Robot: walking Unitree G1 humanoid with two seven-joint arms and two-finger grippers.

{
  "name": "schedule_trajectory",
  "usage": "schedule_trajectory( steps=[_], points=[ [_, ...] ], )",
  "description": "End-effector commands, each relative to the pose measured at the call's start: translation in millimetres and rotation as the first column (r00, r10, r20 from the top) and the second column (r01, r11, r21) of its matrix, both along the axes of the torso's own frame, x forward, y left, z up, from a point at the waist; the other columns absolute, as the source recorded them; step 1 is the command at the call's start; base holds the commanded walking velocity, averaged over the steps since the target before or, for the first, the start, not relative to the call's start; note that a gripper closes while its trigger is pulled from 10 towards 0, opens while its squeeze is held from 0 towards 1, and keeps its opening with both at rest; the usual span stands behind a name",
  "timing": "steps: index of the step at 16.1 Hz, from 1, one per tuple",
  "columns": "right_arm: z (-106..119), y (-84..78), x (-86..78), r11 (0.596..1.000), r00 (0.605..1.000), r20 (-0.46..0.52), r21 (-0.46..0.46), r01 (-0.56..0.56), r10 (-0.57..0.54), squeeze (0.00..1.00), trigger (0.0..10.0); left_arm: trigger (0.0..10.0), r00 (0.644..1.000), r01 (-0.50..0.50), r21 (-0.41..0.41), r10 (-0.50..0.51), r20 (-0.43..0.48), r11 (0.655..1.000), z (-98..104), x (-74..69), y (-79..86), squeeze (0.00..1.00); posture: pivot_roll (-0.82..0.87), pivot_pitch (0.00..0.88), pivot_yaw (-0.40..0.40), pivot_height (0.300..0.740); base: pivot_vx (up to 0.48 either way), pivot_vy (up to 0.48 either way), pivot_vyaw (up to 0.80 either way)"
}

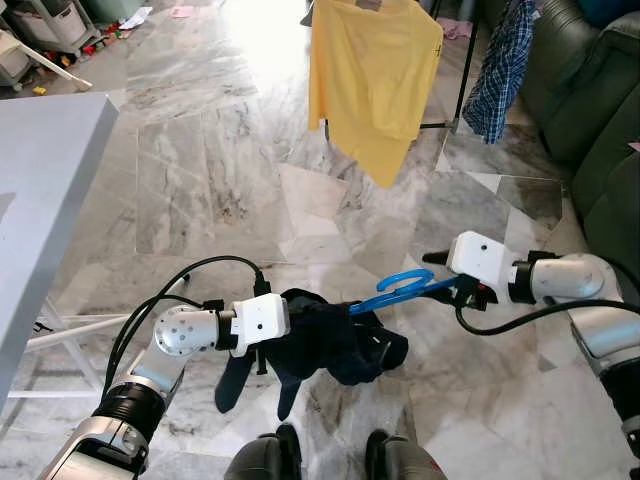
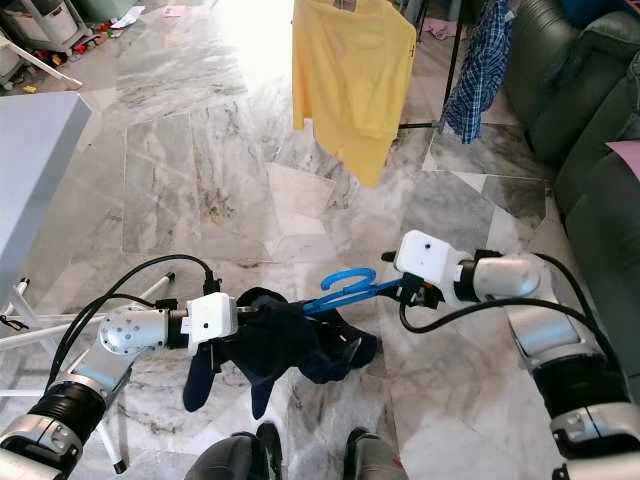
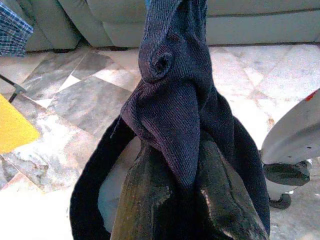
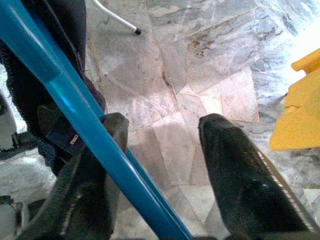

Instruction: Hang hanger

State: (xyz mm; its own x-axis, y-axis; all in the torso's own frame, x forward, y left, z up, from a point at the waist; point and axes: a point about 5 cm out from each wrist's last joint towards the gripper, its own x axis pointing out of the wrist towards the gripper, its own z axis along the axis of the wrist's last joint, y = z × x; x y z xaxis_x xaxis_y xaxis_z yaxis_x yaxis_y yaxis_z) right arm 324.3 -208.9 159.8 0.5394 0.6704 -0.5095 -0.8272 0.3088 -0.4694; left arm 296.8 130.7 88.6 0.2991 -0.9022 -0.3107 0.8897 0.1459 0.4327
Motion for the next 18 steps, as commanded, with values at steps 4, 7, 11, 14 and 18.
schedule_trajectory(
  steps=[4,7,11,14,18],
  points=[
    [5.0,-7.5,-2.5,0.999,0.997,-0.055,-0.018,-0.049,0.048,0.0,10.0,10.0,0.999,0.033,0.013,-0.033,0.001,0.999,-2.2,-3.9,0.3,0.0,-0.12,0.24,0.073,0.74,0.0,0.0,0.0],
    [2.6,-9.1,-8.7,0.992,0.98,-0.165,-0.035,-0.12,0.112,0.0,0.0,10.0,0.999,0.04,0.015,-0.04,0.001,0.999,-3.2,-4.9,-0.5,0.0,-0.12,0.238,0.072,0.74,0.0,0.0,0.0],
    [0.6,-8.4,-9.4,0.991,0.976,-0.182,-0.031,-0.129,0.121,0.0,0.0,10.0,0.999,0.041,0.017,-0.042,0.0,0.999,-4.3,-5.8,-0.4,0.0,-0.12,0.237,0.071,0.74,0.0,0.0,0.0],
    [-2.0,-4.5,-9.3,0.993,0.978,-0.173,-0.003,-0.118,0.115,0.0,0.0,10.0,0.999,0.046,0.021,-0.046,0.001,0.999,-5.0,-6.6,-0.3,0.0,-0.12,0.239,0.074,0.74,0.0,0.0,0.0],
    [-2.1,-7.4,-9.8,0.996,0.985,-0.154,0.048,-0.072,0.079,0.0,0.0,10.0,0.999,0.039,0.029,-0.039,0.008,0.999,-3.1,-4.0,2.0,0.0,-0.11,0.238,0.081,0.74,0.0,0.0,0.0]
  ],
)
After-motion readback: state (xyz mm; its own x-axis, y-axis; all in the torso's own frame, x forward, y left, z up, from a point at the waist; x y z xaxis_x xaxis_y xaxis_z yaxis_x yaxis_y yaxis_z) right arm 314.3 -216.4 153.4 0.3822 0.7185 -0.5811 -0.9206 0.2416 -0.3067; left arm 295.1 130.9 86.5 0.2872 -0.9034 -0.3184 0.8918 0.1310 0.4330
